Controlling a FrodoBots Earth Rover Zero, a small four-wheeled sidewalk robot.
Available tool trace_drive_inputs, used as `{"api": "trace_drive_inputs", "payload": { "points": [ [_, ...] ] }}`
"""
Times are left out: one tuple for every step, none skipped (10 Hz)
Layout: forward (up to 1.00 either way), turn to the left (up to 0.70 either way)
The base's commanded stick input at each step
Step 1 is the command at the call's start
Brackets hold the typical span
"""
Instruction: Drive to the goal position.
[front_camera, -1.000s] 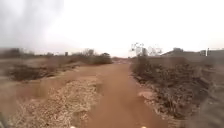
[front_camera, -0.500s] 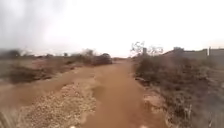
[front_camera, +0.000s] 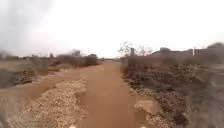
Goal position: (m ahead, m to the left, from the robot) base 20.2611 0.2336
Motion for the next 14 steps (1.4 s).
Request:
{"api": "trace_drive_inputs", "payload": {
  "points": [
    [0.5, 0.0],
    [0.5, 0.0],
    [0.5, 0.0],
    [0.5, 0.0],
    [0.5, 0.0],
    [0.5, 0.0],
    [0.5, 0.0],
    [0.5, 0.0],
    [0.5, 0.0],
    [0.5, 0.0],
    [0.5, 0.0],
    [0.5, 0.0],
    [0.5, 0.0],
    [0.5, 0.0]
  ]
}}
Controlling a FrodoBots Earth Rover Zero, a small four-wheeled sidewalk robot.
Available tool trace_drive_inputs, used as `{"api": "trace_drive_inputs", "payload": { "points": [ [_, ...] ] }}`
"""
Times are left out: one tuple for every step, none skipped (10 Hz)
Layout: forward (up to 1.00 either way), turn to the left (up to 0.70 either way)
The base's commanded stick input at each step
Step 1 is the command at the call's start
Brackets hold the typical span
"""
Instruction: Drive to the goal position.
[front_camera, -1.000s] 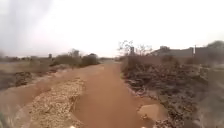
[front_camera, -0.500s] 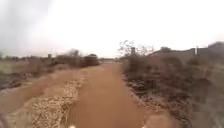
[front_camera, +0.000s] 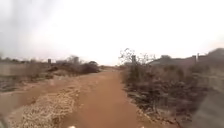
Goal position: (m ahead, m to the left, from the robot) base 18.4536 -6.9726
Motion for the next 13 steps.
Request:
{"api": "trace_drive_inputs", "payload": {
  "points": [
    [0.5, 0.0],
    [0.5, 0.0],
    [0.5, 0.0],
    [0.5, 0.0],
    [0.5, 0.0],
    [0.5, 0.0],
    [0.5, 0.0],
    [0.5, 0.0],
    [0.5, 0.0],
    [0.5, 0.0],
    [0.5, 0.0],
    [0.5, 0.0],
    [0.5, 0.0]
  ]
}}
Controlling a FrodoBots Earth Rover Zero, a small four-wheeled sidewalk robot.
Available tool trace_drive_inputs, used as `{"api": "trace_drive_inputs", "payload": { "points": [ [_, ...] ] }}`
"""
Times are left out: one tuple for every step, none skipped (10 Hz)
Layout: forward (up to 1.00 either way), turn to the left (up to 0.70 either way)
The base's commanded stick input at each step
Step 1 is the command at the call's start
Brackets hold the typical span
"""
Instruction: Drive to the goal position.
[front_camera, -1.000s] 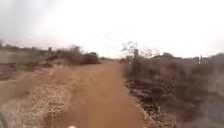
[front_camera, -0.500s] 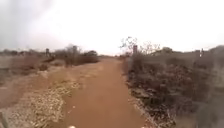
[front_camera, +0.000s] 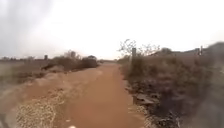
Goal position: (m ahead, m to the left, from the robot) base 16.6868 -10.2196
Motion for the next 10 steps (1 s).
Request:
{"api": "trace_drive_inputs", "payload": {
  "points": [
    [0.5, 0.0],
    [0.5, 0.0],
    [0.5, 0.0],
    [0.5, 0.0],
    [0.5, 0.0],
    [0.5, 0.0],
    [0.5, 0.0],
    [0.5, 0.0],
    [0.5, 0.0],
    [0.5, 0.0]
  ]
}}
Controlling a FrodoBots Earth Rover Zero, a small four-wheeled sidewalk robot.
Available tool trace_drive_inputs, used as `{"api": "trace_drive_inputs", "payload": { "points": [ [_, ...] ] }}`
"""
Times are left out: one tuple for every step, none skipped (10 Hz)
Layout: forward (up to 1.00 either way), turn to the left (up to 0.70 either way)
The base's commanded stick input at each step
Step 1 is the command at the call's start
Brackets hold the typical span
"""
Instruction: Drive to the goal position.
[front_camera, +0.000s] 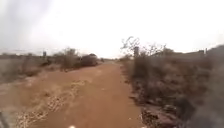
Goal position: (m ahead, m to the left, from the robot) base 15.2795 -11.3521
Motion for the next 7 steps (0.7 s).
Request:
{"api": "trace_drive_inputs", "payload": {
  "points": [
    [0.5, 0.0],
    [0.5, 0.0],
    [0.5, 0.0],
    [0.5, 0.0],
    [0.5, 0.0],
    [0.5, 0.0],
    [0.5, 0.0]
  ]
}}
